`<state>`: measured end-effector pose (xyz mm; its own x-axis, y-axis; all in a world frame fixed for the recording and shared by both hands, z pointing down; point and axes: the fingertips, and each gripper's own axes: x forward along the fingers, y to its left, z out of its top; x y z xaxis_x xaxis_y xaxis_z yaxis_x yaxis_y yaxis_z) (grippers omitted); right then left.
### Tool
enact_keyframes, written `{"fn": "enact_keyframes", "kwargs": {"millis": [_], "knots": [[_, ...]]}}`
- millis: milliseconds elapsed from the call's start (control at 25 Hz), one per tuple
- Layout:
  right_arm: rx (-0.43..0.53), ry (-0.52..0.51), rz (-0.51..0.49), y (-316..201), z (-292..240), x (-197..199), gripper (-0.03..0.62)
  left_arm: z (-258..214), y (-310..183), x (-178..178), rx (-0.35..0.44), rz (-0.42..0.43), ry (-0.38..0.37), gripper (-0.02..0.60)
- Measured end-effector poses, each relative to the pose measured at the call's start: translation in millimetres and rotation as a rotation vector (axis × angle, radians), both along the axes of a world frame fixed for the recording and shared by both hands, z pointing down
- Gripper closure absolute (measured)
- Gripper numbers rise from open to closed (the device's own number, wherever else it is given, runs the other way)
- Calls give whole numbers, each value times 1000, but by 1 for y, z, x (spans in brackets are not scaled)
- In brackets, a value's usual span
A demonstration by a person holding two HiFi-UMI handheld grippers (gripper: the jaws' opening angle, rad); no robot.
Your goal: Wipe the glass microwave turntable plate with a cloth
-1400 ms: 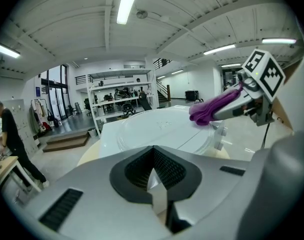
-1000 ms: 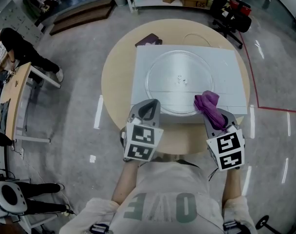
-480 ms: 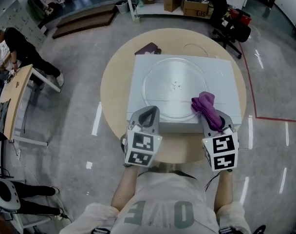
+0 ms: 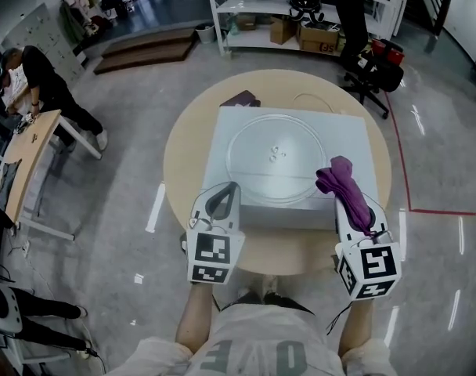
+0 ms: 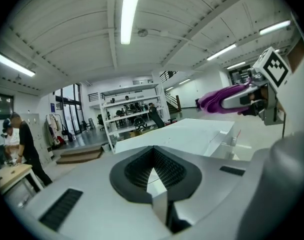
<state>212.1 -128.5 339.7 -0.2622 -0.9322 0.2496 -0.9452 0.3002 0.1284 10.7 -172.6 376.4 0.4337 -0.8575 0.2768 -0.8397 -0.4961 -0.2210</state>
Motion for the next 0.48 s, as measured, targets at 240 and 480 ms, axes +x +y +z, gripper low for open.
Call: {"fn": "enact_keyframes", "kwargs": {"millis": [240,480], "knots": [[62,-64,5,48,-11,-22,546,-37,39,-24,109,55,169,578],[97,-119,2,125,-15,-75,546,-78,118,-69,235,114,362,578]]}}
